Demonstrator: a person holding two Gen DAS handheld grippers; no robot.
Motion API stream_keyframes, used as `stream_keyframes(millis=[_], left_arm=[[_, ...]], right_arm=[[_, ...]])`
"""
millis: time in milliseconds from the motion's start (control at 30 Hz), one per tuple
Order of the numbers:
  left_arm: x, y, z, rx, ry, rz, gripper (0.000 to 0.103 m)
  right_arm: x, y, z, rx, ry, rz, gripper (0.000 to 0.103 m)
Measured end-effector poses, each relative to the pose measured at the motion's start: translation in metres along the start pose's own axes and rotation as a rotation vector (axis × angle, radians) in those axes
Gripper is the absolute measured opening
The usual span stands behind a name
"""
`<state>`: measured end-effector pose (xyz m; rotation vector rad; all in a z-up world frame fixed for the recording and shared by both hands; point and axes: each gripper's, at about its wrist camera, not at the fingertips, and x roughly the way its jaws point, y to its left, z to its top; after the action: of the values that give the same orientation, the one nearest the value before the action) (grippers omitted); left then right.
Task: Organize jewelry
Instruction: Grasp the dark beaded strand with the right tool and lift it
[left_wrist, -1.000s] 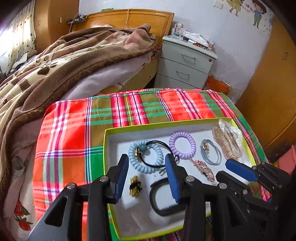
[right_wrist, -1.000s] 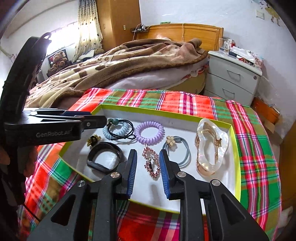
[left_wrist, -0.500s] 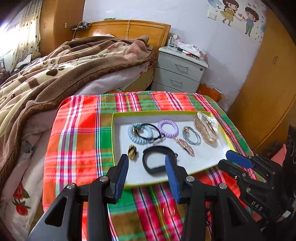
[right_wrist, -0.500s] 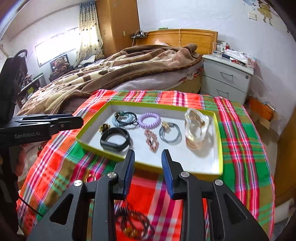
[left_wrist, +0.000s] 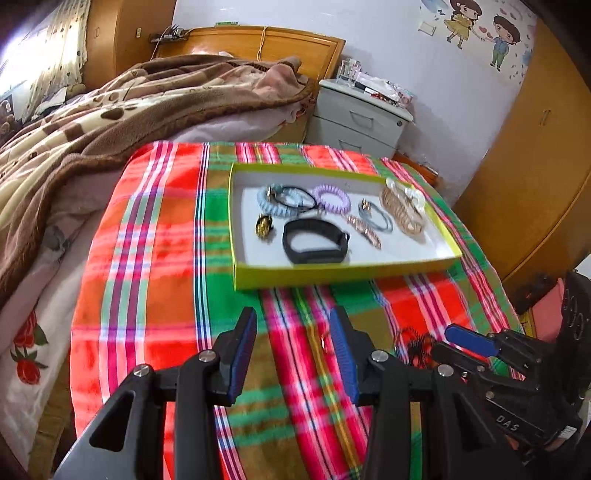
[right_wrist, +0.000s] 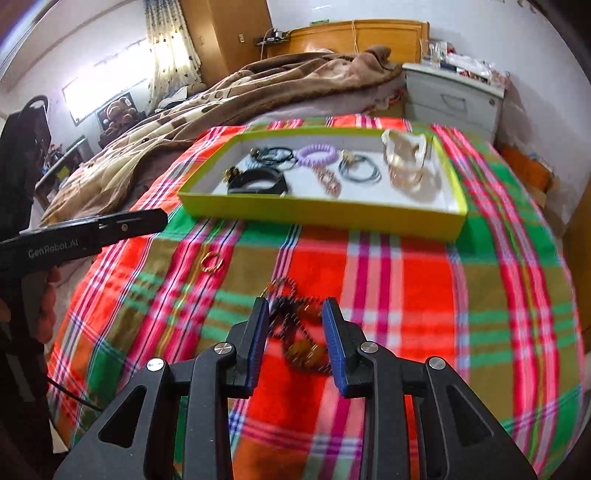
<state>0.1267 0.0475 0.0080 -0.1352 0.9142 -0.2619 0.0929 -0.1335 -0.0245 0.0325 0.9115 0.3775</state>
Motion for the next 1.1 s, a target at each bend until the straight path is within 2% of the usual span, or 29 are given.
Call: stream_keyframes(millis=[100,167,267,400,567,600,667,767,1100], left_arm=[[0.000,0.003,-0.009,-0.011,0.015,0.001,0.043],[0.000,0.006,-0.014,-0.015,0.022,0.000,0.043],[-0.001,0.009,-0.020,-0.023,0.027,-0.006,0.043],[-0.003,0.012,-0.023,-0.028,0.027,-0.010,0.043],[-0.003,0.016,-0.025,-0.035,0.030,-0.015,0.043],[-0.003,0.017,-0.025,-0.036,0.032,-0.014,0.043],[-0.003,0.018,-0.027,-0.037,0.033,-0.012,0.043],[-0.002,0.020,-0.027,-0.041,0.036,-0.011,0.043],[0.002,0.015,-0.028,-0.031,0.052,-0.006,0.043]], right_arm=[[0.006,0.004,-0.005,0.013,0.026,0.025,0.031],[0.010,0.008,-0.004,0.005,0.023,-0.003,0.031],[0.015,0.010,0.002,0.017,0.034,0.005,0.031],[0.026,0.016,0.006,-0.002,0.064,-0.053,0.031],[0.029,0.014,0.009,0.008,0.044,-0.065,0.031],[0.029,0.014,0.009,0.009,0.044,-0.066,0.030],[0.028,0.014,0.008,0.003,0.040,-0.090,0.020],[0.027,0.010,0.008,0.023,0.035,-0.081,0.016],[0.010,0.000,0.003,0.038,-0.023,-0.078,0.010]])
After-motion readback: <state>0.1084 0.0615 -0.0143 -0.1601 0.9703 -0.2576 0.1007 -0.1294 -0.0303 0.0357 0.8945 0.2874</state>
